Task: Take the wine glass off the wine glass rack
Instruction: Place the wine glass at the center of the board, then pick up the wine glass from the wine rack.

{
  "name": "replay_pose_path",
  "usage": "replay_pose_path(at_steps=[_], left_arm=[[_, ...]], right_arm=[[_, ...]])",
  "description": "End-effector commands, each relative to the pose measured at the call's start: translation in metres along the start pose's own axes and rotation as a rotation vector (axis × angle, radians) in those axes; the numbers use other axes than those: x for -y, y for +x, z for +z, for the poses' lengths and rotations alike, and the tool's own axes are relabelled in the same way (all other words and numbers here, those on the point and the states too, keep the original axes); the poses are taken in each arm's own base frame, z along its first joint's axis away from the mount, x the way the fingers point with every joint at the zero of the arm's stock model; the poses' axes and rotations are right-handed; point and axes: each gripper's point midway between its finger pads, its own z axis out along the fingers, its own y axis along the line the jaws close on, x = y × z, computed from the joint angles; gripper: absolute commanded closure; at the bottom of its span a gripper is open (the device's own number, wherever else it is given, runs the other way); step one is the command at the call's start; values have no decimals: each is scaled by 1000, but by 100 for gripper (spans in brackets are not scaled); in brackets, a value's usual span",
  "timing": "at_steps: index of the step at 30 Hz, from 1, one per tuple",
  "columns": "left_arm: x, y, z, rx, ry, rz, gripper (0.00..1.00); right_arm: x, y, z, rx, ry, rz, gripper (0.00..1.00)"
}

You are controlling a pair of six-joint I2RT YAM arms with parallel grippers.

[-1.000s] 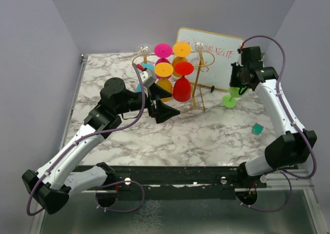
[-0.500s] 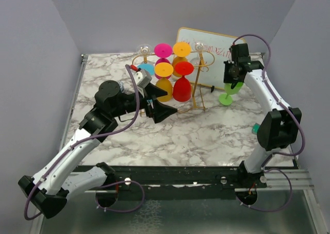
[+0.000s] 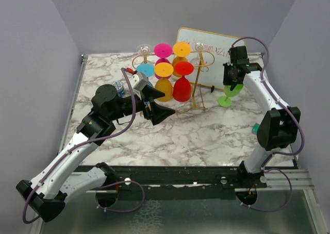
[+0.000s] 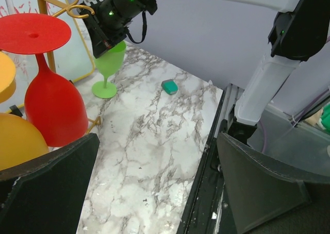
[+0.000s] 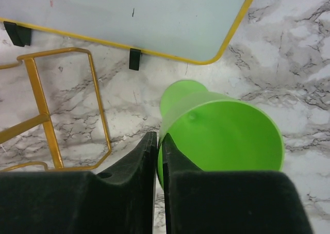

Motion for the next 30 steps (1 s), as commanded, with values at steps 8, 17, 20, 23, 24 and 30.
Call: replay_pose_path(at_steps=[8, 17, 20, 23, 24, 30], left_arm=[[-8, 2, 2, 6, -32, -17, 1], [-8, 1, 4, 3, -30, -26, 1], [-10, -1, 3, 17, -44, -21, 1], [-13, -4, 2, 27, -69, -17, 1], [-14, -5, 2, 29, -74, -18, 1], [-15, -7, 6, 17, -78, -32, 1]], right_arm=[[-4, -8, -11, 37, -17, -1, 66], [-5, -17, -21, 58, -20, 22, 58], [-6, -22, -30, 78, -28, 43, 52], [-5, -28, -40, 114, -31, 58, 47], [-4, -29, -44, 122, -26, 61, 47], [0, -29, -65, 198, -31, 121, 46]])
